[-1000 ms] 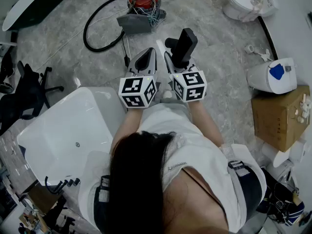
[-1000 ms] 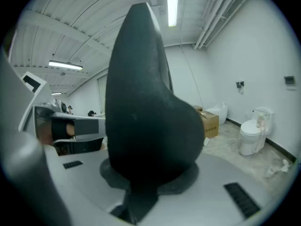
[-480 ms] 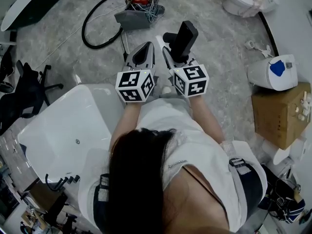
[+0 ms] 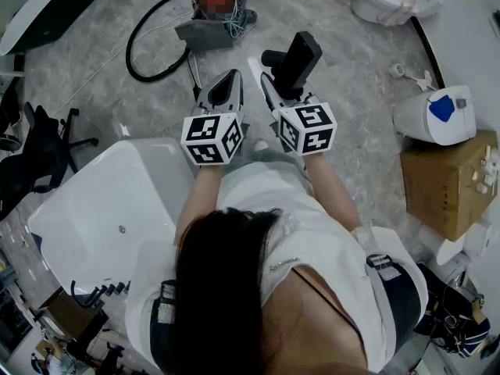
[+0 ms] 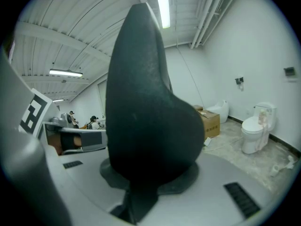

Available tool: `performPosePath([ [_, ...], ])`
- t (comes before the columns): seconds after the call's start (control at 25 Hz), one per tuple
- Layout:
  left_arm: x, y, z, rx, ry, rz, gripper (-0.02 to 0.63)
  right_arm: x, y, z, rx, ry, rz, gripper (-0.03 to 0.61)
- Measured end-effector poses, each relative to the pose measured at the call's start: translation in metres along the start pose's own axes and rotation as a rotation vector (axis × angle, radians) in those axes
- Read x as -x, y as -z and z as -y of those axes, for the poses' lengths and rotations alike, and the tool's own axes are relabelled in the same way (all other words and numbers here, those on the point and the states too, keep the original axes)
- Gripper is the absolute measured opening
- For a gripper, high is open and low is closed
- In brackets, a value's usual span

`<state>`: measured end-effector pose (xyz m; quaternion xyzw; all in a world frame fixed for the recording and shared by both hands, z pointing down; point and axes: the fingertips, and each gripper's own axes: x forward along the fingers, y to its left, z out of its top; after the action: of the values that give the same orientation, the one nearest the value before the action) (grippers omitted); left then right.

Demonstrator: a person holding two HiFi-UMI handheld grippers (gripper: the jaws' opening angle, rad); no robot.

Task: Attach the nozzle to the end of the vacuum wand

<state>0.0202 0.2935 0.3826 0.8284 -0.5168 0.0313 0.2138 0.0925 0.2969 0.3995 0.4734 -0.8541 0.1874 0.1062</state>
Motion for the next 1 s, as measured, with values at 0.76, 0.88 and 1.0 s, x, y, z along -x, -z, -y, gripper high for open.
performPosePath([
  [0.76, -0.048, -0.013, -0.047, -0.03, -0.025, -0.016, 0.002, -0.062, -0.012, 0.023, -0.01, 0.005, -0.021, 0.099],
  [0.88, -0.062, -0.019, -0.058, -0.028, -0.025, -0.021, 0.002, -0.077, -0.016, 0.027, -0.017, 0.003, -0.026, 0.098],
  [1.0, -0.076, -0.028, -0.07, -0.025, -0.027, -0.024, 0.002, -0.096, -0.023, 0.03, -0.021, 0.0, -0.032, 0.098],
])
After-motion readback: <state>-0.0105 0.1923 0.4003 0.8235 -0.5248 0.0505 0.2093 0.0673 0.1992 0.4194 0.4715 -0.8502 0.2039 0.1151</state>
